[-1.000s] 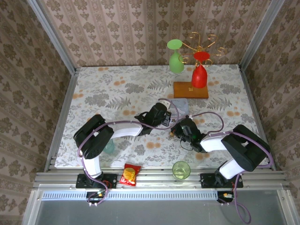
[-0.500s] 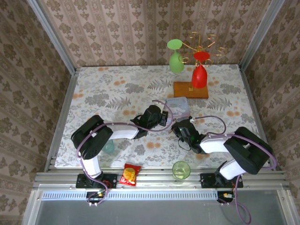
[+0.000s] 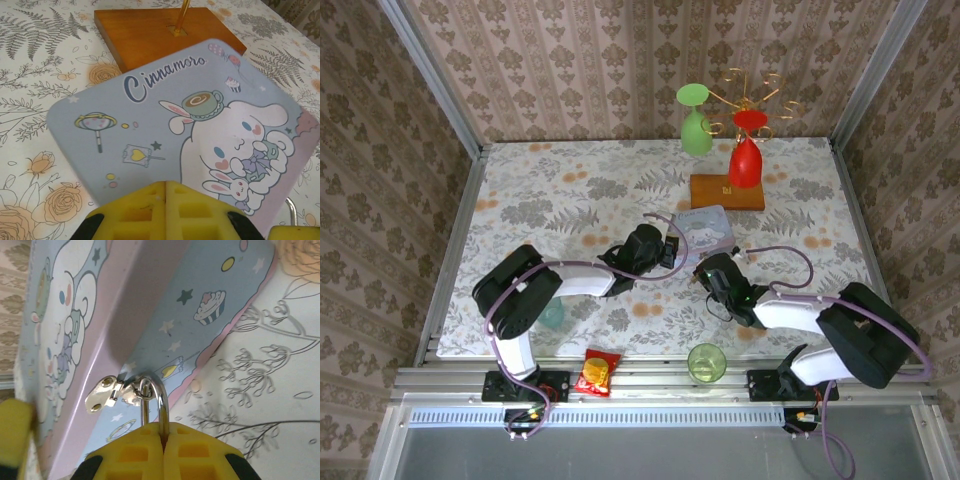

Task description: Unlock a padlock with a key

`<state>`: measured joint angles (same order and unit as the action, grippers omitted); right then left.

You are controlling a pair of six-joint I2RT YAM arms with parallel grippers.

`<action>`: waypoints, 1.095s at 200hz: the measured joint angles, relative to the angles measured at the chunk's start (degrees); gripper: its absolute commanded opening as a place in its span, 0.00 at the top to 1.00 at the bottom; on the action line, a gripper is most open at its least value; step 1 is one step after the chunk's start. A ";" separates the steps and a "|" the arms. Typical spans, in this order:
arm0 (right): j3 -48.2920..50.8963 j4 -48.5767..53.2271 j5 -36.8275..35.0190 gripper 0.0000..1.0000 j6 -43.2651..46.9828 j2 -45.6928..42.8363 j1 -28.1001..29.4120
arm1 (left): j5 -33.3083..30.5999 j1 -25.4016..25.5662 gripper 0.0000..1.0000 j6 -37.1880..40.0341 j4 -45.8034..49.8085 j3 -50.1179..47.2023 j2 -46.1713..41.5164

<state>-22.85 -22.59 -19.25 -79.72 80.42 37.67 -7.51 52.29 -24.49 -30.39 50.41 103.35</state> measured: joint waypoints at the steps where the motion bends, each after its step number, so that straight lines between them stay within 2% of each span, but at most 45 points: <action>1: 0.00 -0.04 0.00 1.00 0.00 0.11 -0.02 | 0.02 -0.02 0.92 0.00 0.02 0.00 0.00; 27: -1.27 -0.70 0.11 1.00 0.00 3.04 -0.09 | -0.15 0.00 0.90 0.07 1.88 0.42 -0.74; 51: -1.20 -1.53 0.07 1.00 -0.07 3.45 -0.15 | -1.07 -0.04 0.82 1.31 8.83 0.83 -3.76; 68: -0.22 -3.10 0.00 1.00 -0.26 3.45 -0.26 | 1.16 -0.61 0.82 2.36 13.53 4.48 -3.48; 107: 0.63 -6.21 0.11 1.00 -1.31 4.83 -0.68 | 7.04 -0.59 0.87 5.55 19.15 22.34 7.21; 131: 0.94 -7.58 0.24 1.00 -1.49 5.27 -0.87 | 7.34 0.31 0.91 6.73 22.60 27.10 13.00; 172: 2.25 -10.54 1.86 1.00 0.07 5.60 -2.69 | 6.69 0.50 0.98 6.73 20.20 25.68 13.03; 219: 4.46 -21.64 4.87 1.00 3.15 9.75 -6.12 | 5.86 0.52 1.00 6.80 12.79 21.33 12.50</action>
<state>-18.39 -44.23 -14.37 -76.58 90.17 31.55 -1.65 52.82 -17.69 -17.61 71.75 115.85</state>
